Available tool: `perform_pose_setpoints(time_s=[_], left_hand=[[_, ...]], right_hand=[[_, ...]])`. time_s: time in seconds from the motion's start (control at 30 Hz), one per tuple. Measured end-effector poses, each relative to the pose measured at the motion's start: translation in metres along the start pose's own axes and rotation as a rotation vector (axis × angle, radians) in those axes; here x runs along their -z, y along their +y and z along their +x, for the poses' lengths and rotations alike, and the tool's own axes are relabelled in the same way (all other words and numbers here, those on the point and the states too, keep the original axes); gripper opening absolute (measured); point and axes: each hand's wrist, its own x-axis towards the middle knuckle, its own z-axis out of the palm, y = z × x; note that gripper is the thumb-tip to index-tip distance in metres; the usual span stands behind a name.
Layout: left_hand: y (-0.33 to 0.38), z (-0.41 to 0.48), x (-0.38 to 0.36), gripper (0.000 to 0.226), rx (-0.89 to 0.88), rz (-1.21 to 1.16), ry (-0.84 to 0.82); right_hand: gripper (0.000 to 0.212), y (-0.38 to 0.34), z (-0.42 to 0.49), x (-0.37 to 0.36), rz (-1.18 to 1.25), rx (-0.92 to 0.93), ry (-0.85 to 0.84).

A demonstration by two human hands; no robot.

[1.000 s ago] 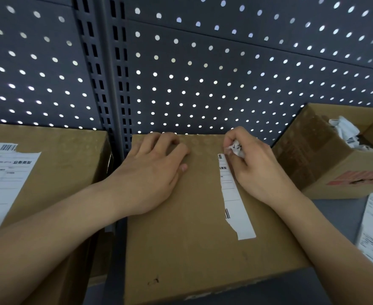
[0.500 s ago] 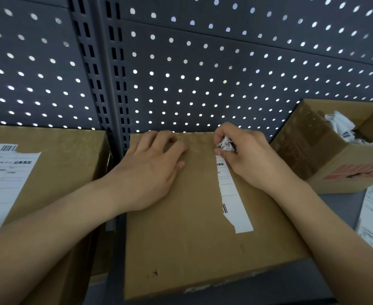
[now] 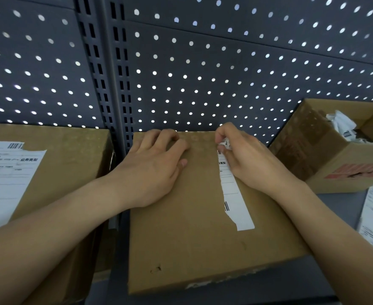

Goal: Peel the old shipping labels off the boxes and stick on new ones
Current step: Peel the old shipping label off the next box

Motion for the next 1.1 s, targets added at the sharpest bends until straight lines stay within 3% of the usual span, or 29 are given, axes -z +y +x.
perform_pose_setpoints(time_s=[0.2, 0.33, 0.47, 0.67, 1.1], left_hand=[[0.001, 0.000, 0.001, 0.040, 0.007, -0.014, -0.010], [0.000, 0.000, 0.000, 0.041, 0.004, -0.011, -0.005], [0.000, 0.001, 0.000, 0.041, 0.004, 0.001, -0.010], [0.000, 0.000, -0.001, 0.042, -0.002, -0.001, 0.011], [0.003, 0.000, -0.005, 0.040, -0.007, 0.008, 0.043]], right_hand=[[0.014, 0.005, -0.009, -0.001, 0.189, -0.039, 0.127], [0.011, 0.007, -0.011, -0.003, 0.170, -0.059, 0.092], [0.021, 0.010, -0.010, -0.003, 0.147, -0.081, 0.126], [0.025, 0.003, -0.007, -0.002, -0.015, 0.006, 0.157], [0.026, 0.006, -0.015, 0.004, 0.110, -0.052, 0.025]])
